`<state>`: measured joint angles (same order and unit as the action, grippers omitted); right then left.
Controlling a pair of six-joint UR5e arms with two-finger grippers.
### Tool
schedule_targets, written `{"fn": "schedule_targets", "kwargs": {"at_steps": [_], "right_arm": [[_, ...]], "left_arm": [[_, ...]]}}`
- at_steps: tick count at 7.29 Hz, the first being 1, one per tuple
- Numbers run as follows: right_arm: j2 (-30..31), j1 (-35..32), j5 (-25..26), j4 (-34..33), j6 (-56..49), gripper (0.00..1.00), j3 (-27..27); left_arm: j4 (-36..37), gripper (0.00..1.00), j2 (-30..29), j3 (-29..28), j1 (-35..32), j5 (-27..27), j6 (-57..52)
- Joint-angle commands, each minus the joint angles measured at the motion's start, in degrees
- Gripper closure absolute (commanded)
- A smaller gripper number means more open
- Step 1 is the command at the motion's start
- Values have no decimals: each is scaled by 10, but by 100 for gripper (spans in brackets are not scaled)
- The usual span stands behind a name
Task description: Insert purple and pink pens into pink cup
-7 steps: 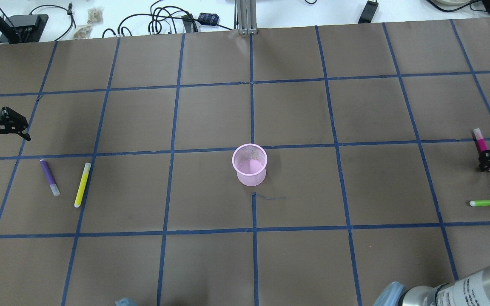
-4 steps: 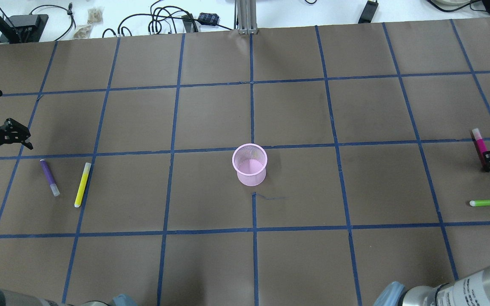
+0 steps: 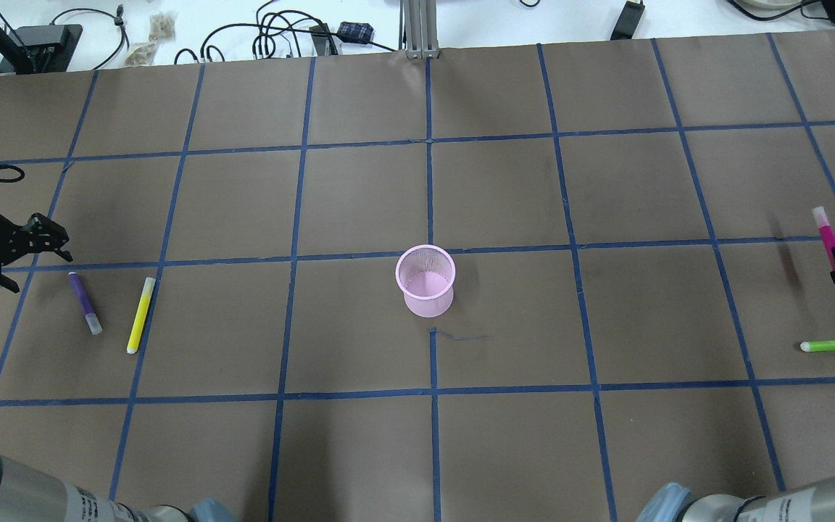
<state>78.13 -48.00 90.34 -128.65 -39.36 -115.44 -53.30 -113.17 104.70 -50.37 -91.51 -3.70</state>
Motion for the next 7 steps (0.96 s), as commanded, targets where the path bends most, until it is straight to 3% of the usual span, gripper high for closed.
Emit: {"fn": "schedule_targets", "kwargs": {"at_steps": [1,3,4,6,7], "right_arm": [[81,-95,-33,127,146,99,15],[95,-222,-124,191,378,99,41],[91,-306,-147,189,491,99,66],[63,-449,-202,189,712,100,114],[54,-479,-277,189,774,100,112]], "left_arm": [[20,0,-31,0,-2,20,22],[18,10,-35,2,-2,24,22],[17,21,-36,3,-2,25,23],[17,33,-42,0,-2,24,13],[18,39,-45,-2,-2,24,11]]}}
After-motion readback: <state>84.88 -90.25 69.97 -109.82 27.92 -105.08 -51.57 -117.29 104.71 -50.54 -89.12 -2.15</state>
